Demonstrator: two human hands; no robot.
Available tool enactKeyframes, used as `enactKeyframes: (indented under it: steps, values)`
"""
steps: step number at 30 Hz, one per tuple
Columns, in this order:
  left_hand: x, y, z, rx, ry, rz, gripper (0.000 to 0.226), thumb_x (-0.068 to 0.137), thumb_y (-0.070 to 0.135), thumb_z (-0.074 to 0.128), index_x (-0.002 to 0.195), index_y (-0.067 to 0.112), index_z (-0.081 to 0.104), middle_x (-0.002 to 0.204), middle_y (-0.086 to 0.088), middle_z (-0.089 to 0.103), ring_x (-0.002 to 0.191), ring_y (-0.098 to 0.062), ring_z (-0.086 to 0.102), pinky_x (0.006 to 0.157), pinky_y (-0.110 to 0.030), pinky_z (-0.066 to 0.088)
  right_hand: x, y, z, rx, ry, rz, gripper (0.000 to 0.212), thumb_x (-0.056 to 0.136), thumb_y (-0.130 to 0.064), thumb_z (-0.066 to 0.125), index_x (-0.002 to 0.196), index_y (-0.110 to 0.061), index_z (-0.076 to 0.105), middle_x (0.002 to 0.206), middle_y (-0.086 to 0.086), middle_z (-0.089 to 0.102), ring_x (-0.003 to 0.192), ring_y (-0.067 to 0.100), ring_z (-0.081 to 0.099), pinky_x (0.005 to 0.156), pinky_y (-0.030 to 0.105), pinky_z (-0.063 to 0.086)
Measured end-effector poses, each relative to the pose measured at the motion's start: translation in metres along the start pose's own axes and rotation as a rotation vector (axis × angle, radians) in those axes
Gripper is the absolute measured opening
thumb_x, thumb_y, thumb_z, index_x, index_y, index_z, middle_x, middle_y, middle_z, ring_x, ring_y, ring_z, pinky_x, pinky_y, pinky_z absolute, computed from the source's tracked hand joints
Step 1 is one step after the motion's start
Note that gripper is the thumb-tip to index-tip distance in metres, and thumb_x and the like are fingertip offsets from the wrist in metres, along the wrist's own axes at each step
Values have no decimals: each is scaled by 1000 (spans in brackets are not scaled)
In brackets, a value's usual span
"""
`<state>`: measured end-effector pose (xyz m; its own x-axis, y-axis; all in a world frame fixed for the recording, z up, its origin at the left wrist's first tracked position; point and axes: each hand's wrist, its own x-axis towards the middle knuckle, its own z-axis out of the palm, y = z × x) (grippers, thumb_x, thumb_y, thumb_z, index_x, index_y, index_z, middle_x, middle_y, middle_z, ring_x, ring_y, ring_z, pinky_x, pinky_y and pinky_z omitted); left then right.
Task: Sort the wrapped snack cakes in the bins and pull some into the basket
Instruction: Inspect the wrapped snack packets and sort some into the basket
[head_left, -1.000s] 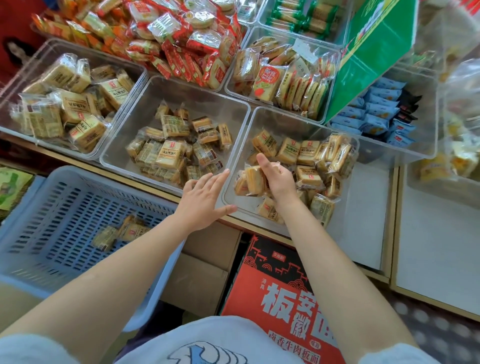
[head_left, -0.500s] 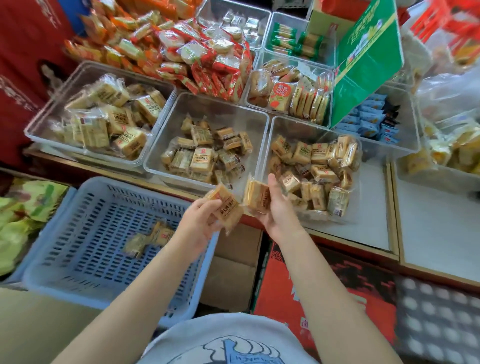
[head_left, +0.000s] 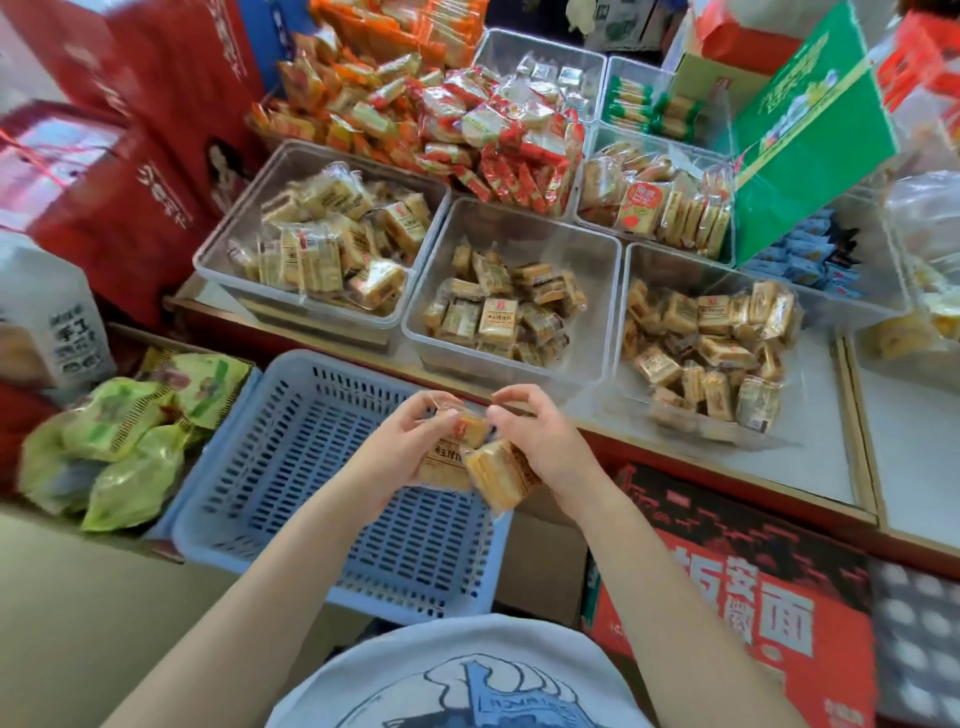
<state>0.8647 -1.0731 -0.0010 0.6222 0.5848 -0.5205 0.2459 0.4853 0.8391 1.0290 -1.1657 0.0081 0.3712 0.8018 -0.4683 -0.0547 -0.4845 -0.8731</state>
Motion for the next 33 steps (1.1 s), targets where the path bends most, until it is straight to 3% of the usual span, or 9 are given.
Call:
enactKeyframes:
  steps: [3,9,13,17,23,29,33]
  values:
    - [-6,1,-10,27,-34,22,9,103,23,59,107,26,67,100,-11,74,86,-26,73,76,-47,61,-5,-2,9,-98,-25,-31,11,95,-37,70,98,-28,65,90,-2,69,78,13,64,68,29,50]
    - [-14,4,-21,57,-9,34,15,100,18,60,97,29,70,100,-14,73,89,-33,72,78,-52,58,-14,-12,16,-145,-72,-63,20,90,-39,76,98,-24,66,89,1,70,77,12,65,65,25,51]
    - [-16,8,-24,166,-36,26,17,101,25,60,91,36,68,90,-5,75,84,-31,73,82,-60,58,-18,-12,18,-168,-62,-50,16,94,-31,72,94,-16,65,84,3,66,71,10,61,63,23,50]
    - [-18,10,-20,184,-26,24,23,105,32,56,86,40,68,84,-1,74,81,-29,71,82,-64,57,-21,-13,19,-238,20,-98,13,95,-26,70,84,-19,67,76,-4,64,59,-1,54,59,16,46]
    - [-19,8,-24,96,-59,36,14,101,22,64,88,19,68,84,-8,72,78,-30,67,78,-52,54,-25,-15,21,-272,66,-160,9,93,-20,72,89,-13,71,81,-7,67,63,-4,57,62,14,47]
    - [-23,18,-31,-12,-86,77,12,80,23,76,80,12,80,107,-21,76,92,-29,74,84,-41,61,-30,-21,16,-200,85,-172,12,92,-22,74,85,-13,71,72,-12,64,67,2,59,65,19,49]
    - [-24,18,-36,41,-149,54,21,95,24,63,97,14,81,103,-14,78,96,-24,74,84,-37,58,-34,-27,9,-240,58,-176,13,93,-23,74,87,-11,72,76,-8,66,70,5,60,68,22,51]
